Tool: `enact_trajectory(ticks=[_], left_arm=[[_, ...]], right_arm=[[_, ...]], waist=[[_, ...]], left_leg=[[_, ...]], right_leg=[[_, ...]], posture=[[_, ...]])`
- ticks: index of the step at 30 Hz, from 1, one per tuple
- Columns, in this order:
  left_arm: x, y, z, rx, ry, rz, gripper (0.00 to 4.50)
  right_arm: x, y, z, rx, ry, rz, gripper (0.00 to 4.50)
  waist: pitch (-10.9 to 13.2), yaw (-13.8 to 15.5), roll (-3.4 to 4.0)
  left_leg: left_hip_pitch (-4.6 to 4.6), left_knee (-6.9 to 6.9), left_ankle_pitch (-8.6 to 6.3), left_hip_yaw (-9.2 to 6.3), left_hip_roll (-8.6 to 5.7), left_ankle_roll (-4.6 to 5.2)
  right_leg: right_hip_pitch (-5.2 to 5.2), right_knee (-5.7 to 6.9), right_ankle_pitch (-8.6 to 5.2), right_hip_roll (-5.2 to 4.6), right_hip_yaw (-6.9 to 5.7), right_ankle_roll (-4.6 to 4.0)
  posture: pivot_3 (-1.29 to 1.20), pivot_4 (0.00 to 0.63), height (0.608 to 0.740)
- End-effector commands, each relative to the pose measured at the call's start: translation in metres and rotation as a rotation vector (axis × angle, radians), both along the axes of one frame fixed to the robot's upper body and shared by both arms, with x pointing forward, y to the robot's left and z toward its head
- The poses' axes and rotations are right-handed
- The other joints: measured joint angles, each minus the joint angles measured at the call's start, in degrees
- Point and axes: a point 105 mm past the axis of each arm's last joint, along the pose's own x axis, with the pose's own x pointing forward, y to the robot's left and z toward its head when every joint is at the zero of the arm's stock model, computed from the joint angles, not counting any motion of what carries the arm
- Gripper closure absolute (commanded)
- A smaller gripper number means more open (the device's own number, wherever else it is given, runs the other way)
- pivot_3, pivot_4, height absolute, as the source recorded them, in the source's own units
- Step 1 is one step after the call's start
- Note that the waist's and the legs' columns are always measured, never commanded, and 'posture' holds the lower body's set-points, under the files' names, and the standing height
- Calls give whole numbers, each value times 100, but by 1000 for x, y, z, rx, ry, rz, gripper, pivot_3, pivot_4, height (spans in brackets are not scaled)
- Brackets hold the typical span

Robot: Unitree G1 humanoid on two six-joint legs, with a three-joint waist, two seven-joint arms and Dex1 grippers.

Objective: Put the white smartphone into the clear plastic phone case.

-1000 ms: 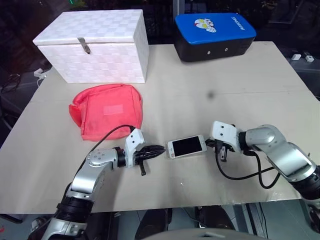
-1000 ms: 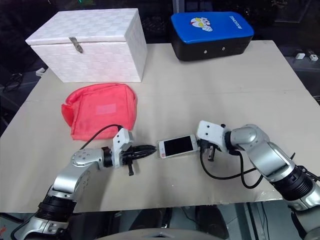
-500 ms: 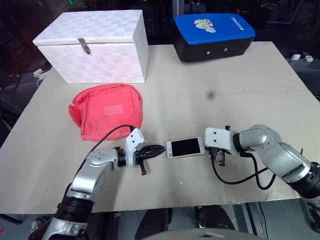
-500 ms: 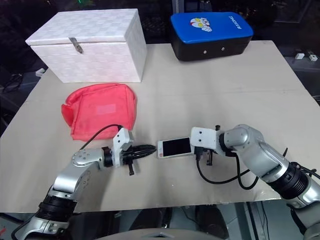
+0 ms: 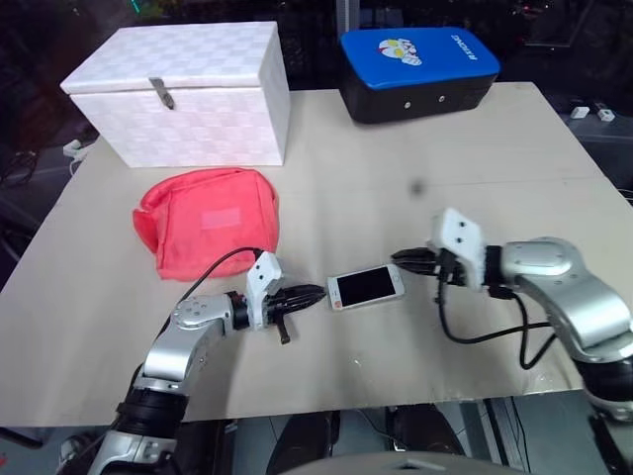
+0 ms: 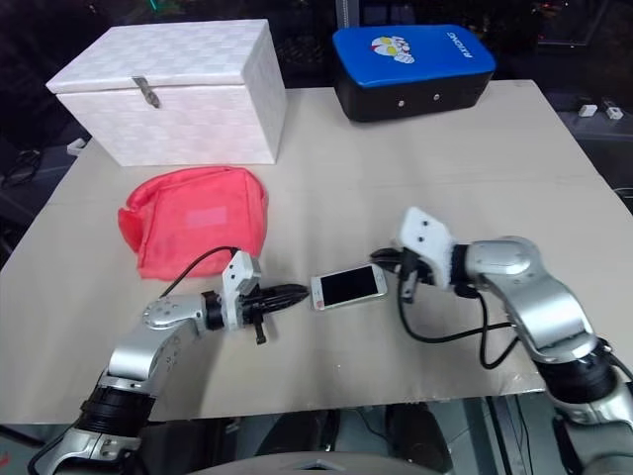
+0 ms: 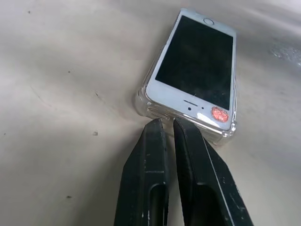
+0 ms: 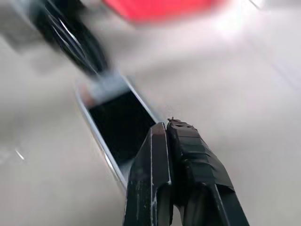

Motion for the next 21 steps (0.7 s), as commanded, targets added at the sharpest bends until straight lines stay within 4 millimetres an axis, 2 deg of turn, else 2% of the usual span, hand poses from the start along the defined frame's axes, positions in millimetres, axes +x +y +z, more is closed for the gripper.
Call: enact_trajectory(ticks=[1,6,9,14,19,20,21], left_arm=[[2,1,6,-17,-6,13,4171],[2,4,6,-13,3,26,4171],[3,5,6,-12,0,33,4171],[2,2,6,-13,-3,34,4171],[3,0,5,-10,-6,28,4171],[3,0,5,-11,-6,28,4171],[3,0,5,-10,-7,25,4171]], right_arm=[[5,23,-12,-27,-9,65,4500],[20,48,-35,-102,4,131,4500],[28,51,-49,-149,30,133,4500],[19,49,-77,-284,93,186,4500],[15,50,-79,-269,121,172,4500],[17,49,-75,-261,95,160,4500],[23,51,-61,-193,45,125,4500]], waist=[[0,11,-1],[0,4,0],[0,0,0],[-5,-2,2],[-9,-1,4],[-9,-1,4],[-9,0,4]], left_leg=[[-3,3,0,0,-1,-1],[-4,3,1,0,-5,-2],[-4,3,1,0,-5,-3],[3,3,1,0,-5,-3],[5,2,1,-1,-5,-3],[5,3,1,-1,-4,-3],[5,3,1,-1,-4,-3]], right_leg=[[0,-1,0,-1,-1,0],[-6,-3,0,-2,2,0],[-7,-3,0,-1,1,0],[-7,-3,0,-1,2,0],[-4,-2,1,-1,2,0],[-4,-2,1,-1,2,0],[-4,-2,1,-1,2,0]], posture=[[0,150,740],[0,150,740],[0,150,740],[0,150,740],[0,150,740],[0,150,740],[0,150,740]])
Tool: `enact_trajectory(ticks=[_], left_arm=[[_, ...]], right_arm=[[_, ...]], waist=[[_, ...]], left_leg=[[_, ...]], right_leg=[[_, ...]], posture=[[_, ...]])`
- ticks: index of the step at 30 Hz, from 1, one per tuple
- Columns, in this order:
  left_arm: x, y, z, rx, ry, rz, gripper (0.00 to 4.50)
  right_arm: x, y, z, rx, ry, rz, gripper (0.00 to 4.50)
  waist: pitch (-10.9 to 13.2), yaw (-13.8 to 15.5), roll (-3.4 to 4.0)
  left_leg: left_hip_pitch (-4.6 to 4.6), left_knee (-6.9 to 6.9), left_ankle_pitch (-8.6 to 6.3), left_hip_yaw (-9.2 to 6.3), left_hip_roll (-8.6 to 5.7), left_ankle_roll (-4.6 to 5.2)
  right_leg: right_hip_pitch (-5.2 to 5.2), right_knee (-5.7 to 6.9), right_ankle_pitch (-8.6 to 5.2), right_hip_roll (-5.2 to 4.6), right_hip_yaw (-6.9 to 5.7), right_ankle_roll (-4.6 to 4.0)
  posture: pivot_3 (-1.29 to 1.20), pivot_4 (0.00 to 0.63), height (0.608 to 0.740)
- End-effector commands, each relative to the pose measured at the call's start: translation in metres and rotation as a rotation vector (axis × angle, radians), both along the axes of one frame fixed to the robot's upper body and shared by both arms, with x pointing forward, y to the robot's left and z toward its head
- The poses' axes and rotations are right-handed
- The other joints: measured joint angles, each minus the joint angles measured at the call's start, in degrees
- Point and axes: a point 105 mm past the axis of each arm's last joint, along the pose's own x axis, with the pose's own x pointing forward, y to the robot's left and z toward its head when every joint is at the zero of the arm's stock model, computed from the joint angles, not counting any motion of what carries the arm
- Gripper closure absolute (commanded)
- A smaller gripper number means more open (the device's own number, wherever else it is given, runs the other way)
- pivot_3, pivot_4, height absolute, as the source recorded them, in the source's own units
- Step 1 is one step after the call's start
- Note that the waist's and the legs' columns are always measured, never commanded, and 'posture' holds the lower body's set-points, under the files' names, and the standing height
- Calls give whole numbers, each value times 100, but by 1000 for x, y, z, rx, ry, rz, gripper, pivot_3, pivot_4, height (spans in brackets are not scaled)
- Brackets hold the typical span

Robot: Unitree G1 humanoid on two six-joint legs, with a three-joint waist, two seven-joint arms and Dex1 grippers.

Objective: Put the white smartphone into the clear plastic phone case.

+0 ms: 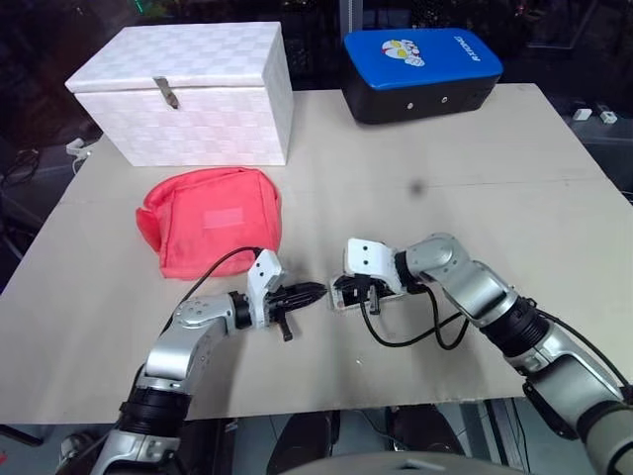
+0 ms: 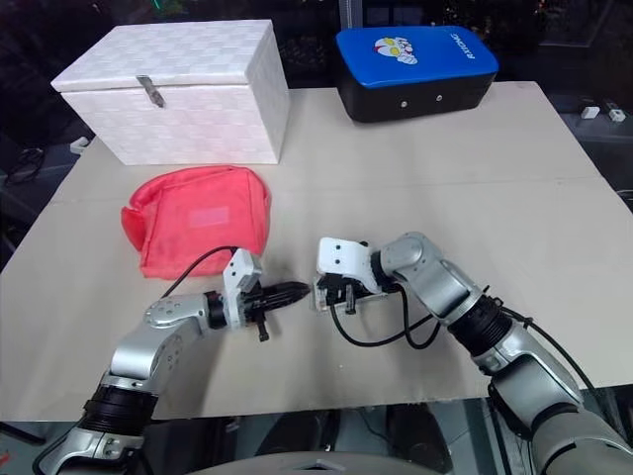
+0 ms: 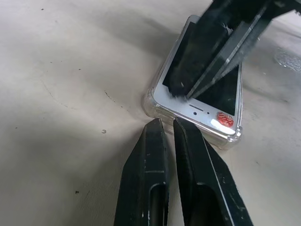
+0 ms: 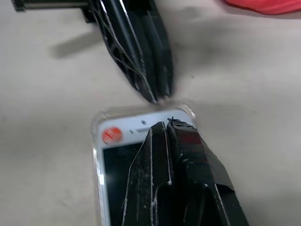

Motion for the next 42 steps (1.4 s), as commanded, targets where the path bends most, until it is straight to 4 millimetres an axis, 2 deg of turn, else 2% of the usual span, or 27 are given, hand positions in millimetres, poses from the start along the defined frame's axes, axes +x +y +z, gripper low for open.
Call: enact_trajectory(ticks=[1,2,4,6,7,10,13,16,18,26,32,42], left_arm=[[0,-2,5,6,-29,-10,4171],[0,-2,5,7,-29,-12,4171],[-1,-3,5,7,-30,-15,4171],[-2,-4,5,10,-31,-23,4171],[-2,-4,4,14,-33,-30,4171],[-4,-7,5,15,-38,-43,4171],[-5,-8,5,16,-44,-51,4171],[-5,-9,5,13,-42,-52,4171],[-6,-10,5,13,-41,-53,4171],[-8,-10,3,24,-41,-65,4171],[-9,-10,3,31,-49,-69,4171],[-8,-13,1,26,-48,-73,4171]], right_arm=[[9,-7,5,58,-37,-94,4500],[15,-8,23,136,-52,-145,4500],[18,-23,62,244,-90,-205,4500],[13,-39,82,277,-112,-235,4500],[10,-46,86,274,-119,-247,4500],[6,-74,84,204,-154,-315,4500],[8,-107,66,58,-204,-409,4500],[-1,-123,43,-41,-186,-443,4500],[-7,-124,34,-65,-172,-432,4500],[-18,-108,21,-77,-111,-361,4500],[-23,-97,22,-72,-110,-304,4500],[-38,-62,21,-107,-121,-83,4500]], waist=[[0,6,0],[1,8,1],[5,15,3],[9,21,7],[9,24,7],[8,39,6],[9,39,6],[9,20,6],[9,15,6],[10,23,5],[10,16,5],[10,-7,5]], left_leg=[[0,0,0,0,0,0],[-1,0,0,0,0,0],[-6,1,0,-1,0,0],[-17,3,0,-1,-4,0],[-16,1,0,-1,-3,1],[-16,-9,-1,-7,-3,0],[-17,-11,-1,-5,-3,1],[-20,-9,-1,-3,-4,2],[-17,-10,-1,-2,-1,2],[-19,-5,-1,-1,-1,2],[-18,-6,-1,-1,-1,2],[-14,-7,-1,-1,2,1]], right_leg=[[0,0,0,0,0,0],[-1,0,0,0,0,0],[-2,1,0,0,0,0],[-8,2,1,-4,0,1],[-7,-1,1,-4,0,1],[-6,-10,0,-4,-5,0],[-4,-16,0,-6,-4,0],[-5,-15,0,-9,-2,0],[-5,-14,0,-6,-2,0],[-3,-15,0,-5,-1,1],[-4,-15,0,-5,-2,1],[-4,-12,0,-1,-2,1]], posture=[[0,150,740],[0,150,740],[0,150,740],[0,150,740],[0,150,740],[0,150,740],[0,150,740],[0,150,740],[0,150,740],[0,150,740],[0,150,740],[0,150,740]])
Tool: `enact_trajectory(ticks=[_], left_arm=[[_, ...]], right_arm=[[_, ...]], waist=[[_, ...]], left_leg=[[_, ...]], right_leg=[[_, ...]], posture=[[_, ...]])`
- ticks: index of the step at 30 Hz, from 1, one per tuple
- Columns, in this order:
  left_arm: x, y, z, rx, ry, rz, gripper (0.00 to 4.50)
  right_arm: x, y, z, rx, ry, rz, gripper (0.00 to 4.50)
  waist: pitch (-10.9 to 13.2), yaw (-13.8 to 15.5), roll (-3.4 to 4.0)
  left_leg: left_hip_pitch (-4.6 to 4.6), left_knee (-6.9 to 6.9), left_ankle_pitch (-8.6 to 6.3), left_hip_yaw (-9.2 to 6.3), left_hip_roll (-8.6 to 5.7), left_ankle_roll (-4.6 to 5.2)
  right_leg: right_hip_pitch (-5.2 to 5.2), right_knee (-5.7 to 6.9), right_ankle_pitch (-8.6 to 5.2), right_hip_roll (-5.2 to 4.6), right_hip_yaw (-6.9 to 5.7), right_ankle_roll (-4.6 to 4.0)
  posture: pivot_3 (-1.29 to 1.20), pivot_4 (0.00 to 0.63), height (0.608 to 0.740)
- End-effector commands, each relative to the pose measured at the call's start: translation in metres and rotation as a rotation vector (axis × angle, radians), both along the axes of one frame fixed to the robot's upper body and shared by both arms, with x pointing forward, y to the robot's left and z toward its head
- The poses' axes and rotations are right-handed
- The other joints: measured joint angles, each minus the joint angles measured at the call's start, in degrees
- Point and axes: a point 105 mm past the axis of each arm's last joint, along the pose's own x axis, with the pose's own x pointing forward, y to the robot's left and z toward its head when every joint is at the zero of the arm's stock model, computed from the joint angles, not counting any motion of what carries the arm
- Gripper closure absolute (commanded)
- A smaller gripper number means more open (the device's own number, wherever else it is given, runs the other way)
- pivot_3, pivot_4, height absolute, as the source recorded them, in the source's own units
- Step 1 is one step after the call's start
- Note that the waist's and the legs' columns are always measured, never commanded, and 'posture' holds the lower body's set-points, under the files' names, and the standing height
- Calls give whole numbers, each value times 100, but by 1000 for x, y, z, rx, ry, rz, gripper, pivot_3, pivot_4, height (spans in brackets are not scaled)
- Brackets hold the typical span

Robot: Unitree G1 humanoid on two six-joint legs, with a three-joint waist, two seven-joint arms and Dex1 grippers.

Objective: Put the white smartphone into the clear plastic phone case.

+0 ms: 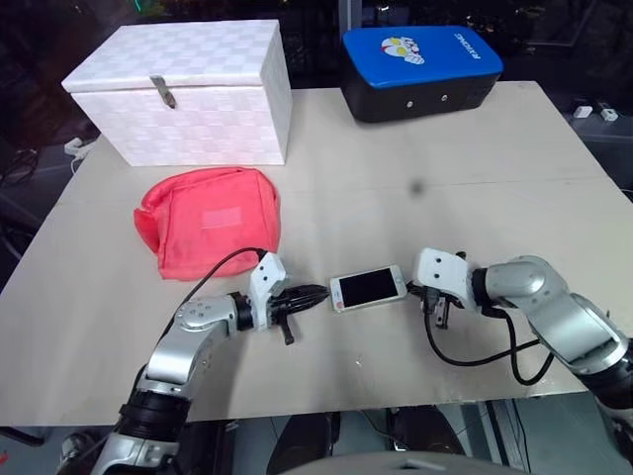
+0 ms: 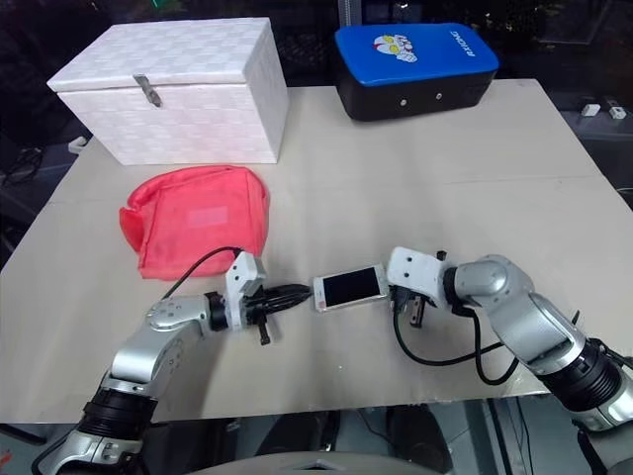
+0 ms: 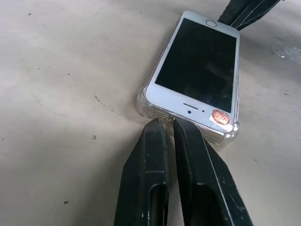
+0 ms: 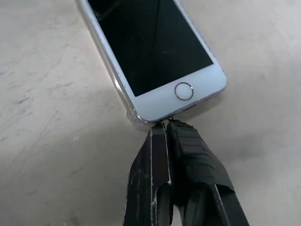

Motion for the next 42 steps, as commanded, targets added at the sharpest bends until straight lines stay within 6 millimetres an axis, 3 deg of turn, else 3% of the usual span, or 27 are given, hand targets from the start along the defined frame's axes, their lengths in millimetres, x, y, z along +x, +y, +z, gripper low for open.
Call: enact_trajectory(ticks=[1,9,13,16,19,22,28,36,42], left_arm=[[-3,-11,1,-13,-7,-44,4171],[-4,-11,-1,-11,-4,-48,4171],[-2,1,6,-24,-26,-18,4171],[-5,9,27,-56,-27,-74,4171],[-7,1,43,-72,-25,-144,4171],[-1,-11,51,-108,-3,-158,4171],[6,-31,31,-3,3,-196,4171],[6,-25,2,144,23,-182,4171],[6,-29,2,131,4,-164,4171]], right_arm=[[-17,33,11,50,-12,183,4500],[-17,44,12,40,-14,256,4500],[-1,25,20,38,-56,158,4500],[5,0,31,76,-57,57,4500],[4,-11,37,146,-37,-2,4500],[5,-9,44,297,5,-51,4500],[13,0,44,369,9,-65,4500],[29,21,24,334,49,-35,4500],[30,11,-20,156,185,-43,4500]], waist=[[0,4,0],[0,0,0],[0,3,-1],[6,23,-4],[11,57,-13],[12,59,-15],[12,-15,-15],[13,17,-15],[3,25,-20]], left_leg=[[0,0,0,0,0,0],[2,1,0,0,1,-1],[1,2,0,0,1,-1],[-6,1,0,-2,1,-1],[-8,2,-1,-2,-1,1],[-10,5,-1,-4,-2,1],[-5,3,0,2,-3,1],[-2,5,0,2,-3,0],[6,6,0,2,-3,0]], right_leg=[[0,0,0,0,0,0],[0,2,0,1,0,0],[0,2,0,1,1,0],[-3,0,0,0,-2,0],[-2,-5,0,-4,-3,0],[-1,-5,0,-5,-6,0],[-1,0,0,-1,3,0],[0,1,0,1,3,0],[8,2,0,0,3,0]], posture=[[0,150,740],[0,150,740],[0,150,740],[0,150,740],[0,150,740],[0,150,740],[0,150,740],[0,150,740],[0,150,740]])
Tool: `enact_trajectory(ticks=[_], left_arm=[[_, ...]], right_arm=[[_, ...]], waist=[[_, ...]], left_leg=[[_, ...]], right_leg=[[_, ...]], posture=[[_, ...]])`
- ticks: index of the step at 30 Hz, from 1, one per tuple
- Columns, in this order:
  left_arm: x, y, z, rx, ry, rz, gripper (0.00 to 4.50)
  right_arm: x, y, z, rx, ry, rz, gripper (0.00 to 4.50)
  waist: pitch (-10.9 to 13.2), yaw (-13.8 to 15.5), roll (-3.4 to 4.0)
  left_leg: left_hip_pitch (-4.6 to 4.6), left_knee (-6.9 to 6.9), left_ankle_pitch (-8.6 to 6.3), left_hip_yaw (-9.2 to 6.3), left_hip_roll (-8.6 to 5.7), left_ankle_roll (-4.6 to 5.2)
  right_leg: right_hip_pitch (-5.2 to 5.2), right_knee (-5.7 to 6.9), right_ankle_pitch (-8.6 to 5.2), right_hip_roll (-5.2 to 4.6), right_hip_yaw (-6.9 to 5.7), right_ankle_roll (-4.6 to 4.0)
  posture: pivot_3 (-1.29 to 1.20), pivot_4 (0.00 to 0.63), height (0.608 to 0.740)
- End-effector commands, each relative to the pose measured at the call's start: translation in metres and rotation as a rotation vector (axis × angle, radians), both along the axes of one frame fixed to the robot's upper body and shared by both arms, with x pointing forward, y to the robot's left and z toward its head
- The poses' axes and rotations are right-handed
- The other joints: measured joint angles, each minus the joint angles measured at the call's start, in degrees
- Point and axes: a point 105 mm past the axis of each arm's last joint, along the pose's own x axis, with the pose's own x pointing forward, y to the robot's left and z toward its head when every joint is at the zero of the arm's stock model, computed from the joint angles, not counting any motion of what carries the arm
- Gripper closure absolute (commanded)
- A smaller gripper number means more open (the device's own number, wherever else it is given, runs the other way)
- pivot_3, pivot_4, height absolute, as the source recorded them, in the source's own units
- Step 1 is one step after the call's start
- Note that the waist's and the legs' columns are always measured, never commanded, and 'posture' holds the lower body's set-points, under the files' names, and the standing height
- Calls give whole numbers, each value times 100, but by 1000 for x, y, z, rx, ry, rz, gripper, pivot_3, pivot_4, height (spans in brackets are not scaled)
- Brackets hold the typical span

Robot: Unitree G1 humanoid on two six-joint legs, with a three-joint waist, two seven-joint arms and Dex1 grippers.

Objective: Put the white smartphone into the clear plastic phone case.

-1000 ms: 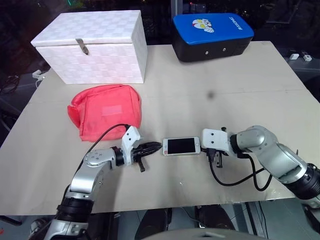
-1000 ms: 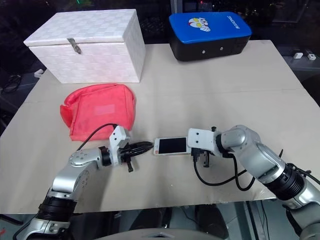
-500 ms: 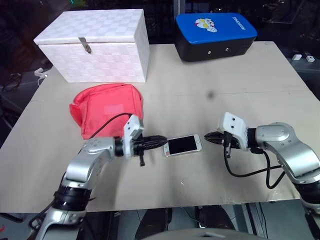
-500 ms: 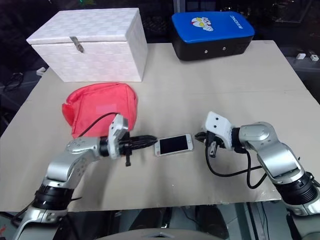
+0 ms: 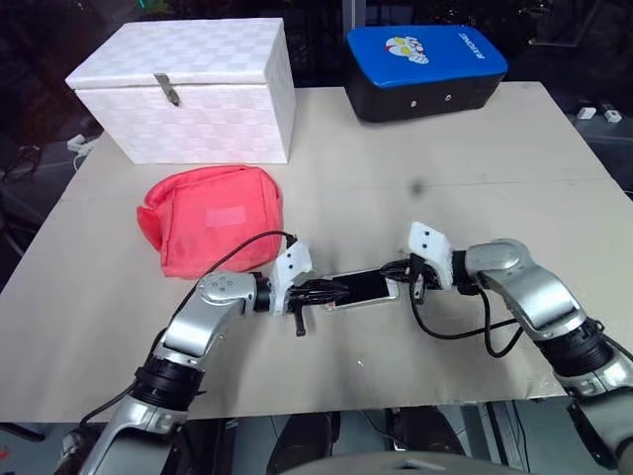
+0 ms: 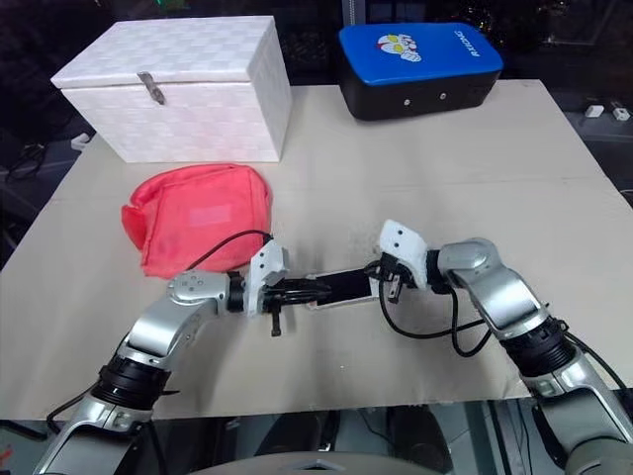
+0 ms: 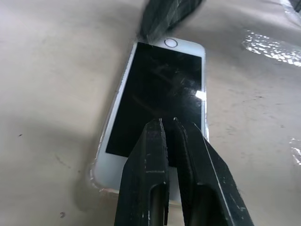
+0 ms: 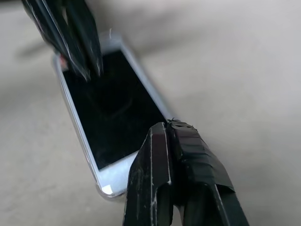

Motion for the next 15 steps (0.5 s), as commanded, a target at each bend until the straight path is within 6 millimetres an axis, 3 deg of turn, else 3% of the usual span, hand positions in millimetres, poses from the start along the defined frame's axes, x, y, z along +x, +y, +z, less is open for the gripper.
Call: enact_trajectory(ticks=[1,9,15], left_arm=[[-3,0,-10,31,25,15,4171],[-7,-4,-13,22,31,39,4171],[-8,-6,-16,21,38,54,4171]], right_arm=[[2,-11,-29,-88,91,-35,4500],[-6,-15,-47,-161,215,24,4500],[-16,-15,-75,-263,285,89,4500]], waist=[[-7,3,-6],[-22,11,-3],[-55,9,-3]], left_leg=[[6,0,0,-1,0,0],[46,1,-12,-6,0,21],[89,-8,-14,-7,0,23]], right_leg=[[6,0,0,0,-1,0],[52,-3,0,0,-7,0],[88,-11,-1,-1,-6,0]], posture=[[0,150,740],[0,150,740],[0,150,740]])
